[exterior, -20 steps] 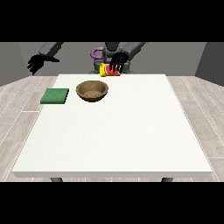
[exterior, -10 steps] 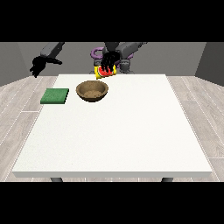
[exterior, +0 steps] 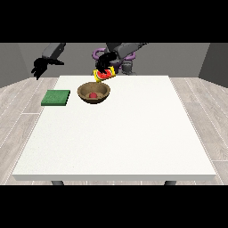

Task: Pick the cup and pour the ball into the bowl, then pick the bowl and place it on the pad

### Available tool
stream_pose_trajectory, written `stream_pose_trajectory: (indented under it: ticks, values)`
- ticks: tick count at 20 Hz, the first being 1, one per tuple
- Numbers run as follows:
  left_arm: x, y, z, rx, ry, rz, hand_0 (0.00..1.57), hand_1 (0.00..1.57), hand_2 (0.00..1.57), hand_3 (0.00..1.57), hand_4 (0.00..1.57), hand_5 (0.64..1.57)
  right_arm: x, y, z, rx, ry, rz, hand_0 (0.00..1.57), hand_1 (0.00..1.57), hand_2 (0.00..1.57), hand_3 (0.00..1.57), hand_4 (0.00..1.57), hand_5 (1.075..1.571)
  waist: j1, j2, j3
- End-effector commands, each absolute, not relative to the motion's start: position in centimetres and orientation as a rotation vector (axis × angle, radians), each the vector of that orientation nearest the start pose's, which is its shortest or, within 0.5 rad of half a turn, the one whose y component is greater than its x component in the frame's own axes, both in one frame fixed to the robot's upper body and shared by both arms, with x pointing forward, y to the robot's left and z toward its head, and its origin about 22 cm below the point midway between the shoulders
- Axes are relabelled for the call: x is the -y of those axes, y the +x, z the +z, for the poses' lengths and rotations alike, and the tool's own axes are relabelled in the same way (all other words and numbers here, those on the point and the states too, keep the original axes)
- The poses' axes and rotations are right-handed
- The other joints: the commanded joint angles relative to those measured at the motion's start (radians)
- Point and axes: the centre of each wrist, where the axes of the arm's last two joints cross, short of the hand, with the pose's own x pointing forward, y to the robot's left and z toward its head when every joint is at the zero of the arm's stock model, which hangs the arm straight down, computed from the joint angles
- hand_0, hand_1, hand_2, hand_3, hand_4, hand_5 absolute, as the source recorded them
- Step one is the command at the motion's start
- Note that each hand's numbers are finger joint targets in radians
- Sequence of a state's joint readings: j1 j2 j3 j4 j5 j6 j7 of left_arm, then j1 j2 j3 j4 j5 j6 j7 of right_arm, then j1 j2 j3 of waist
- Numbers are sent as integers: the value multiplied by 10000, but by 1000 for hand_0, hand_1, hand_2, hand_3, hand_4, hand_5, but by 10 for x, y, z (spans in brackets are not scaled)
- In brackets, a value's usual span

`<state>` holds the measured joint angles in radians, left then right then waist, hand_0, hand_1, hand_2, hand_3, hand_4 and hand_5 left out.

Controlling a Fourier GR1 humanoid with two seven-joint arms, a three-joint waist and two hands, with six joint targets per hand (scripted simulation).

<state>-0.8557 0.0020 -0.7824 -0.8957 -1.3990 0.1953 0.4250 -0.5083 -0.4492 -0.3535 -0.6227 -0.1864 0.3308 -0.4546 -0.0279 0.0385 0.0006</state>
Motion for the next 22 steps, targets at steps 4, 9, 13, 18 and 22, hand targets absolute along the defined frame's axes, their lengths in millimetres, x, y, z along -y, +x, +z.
stream_pose_trajectory:
  ticks: [4,9,13,18,22]
  values:
    - [0,346,74,-17451,-17910,21008,1511,1511,1571,1571,1203,1443,416,317,-20,16619,-285,-660,0,0,0,171,0,1516,51,-382,5]
    - [11,341,87,-17519,-17619,20784,1543,1543,1571,1571,1206,1462,422,326,-4,16923,-616,-1063,0,0,0,198,0,1518,416,-138,-3]
    - [-3,341,91,-17553,-17165,21217,1506,1506,1571,1571,1207,1459,421,307,-31,16191,-668,-1392,0,0,0,0,205,1546,623,-415,-4]
    - [-24,346,106,-24265,-17625,19377,0,0,1571,1571,1273,1452,419,308,-32,16096,-382,-1828,0,0,0,0,462,1557,1320,-15,-34]
    - [-85,367,122,-27718,-18346,16865,401,401,1571,1571,1001,1570,424,306,-30,15886,-695,-2257,0,0,0,0,462,1557,2167,-43,-51]
